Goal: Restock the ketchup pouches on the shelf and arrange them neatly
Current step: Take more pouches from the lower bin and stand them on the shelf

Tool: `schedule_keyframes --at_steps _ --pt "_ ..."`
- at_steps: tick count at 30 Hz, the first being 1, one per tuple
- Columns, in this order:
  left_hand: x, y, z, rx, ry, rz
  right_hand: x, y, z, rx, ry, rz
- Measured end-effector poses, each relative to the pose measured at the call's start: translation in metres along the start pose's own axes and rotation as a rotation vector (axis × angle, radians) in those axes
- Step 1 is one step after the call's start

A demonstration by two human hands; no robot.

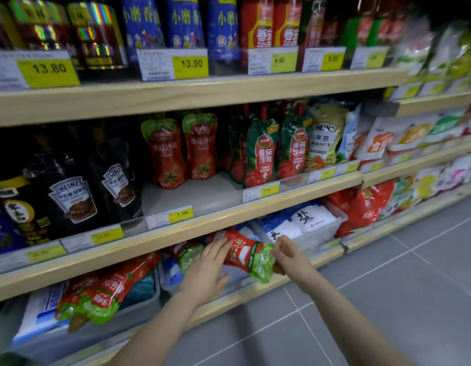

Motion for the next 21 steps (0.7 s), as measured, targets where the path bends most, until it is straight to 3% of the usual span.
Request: schedule_keyframes --at_steps 6,11,14,18,21 --pt "0.022 0.035 0.008 0.041 -0.012 -0.007 -0.009 -0.038 -0.010 -0.091 -0.026 -0.087" --pt "0.025 0.029 0.004 -0.235 0.105 -0.050 -0.007 -0.058 0.000 0.069 -0.060 -0.068" --pt "0.026 0.020 -0.003 -0.567 0.007 -0.129 -0.006 -0.060 -0.003 0.290 -0.095 -0.093" --pt "0.034 0.019 -0.013 -0.736 -0.176 -0.117 -0.006 -0.050 0.008 0.016 -0.216 -0.177" --pt "0.036 0.024 -0.022 -0.833 -0.277 -0.081 0.001 -0.057 0.018 0.044 -0.071 -0.224"
Point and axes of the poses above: each hand's wrist, its own x-axis towards the middle knuckle, its own z-axis out of the palm, y = z × x, the point moved 2 cm from there along x, towards the middle knuckle
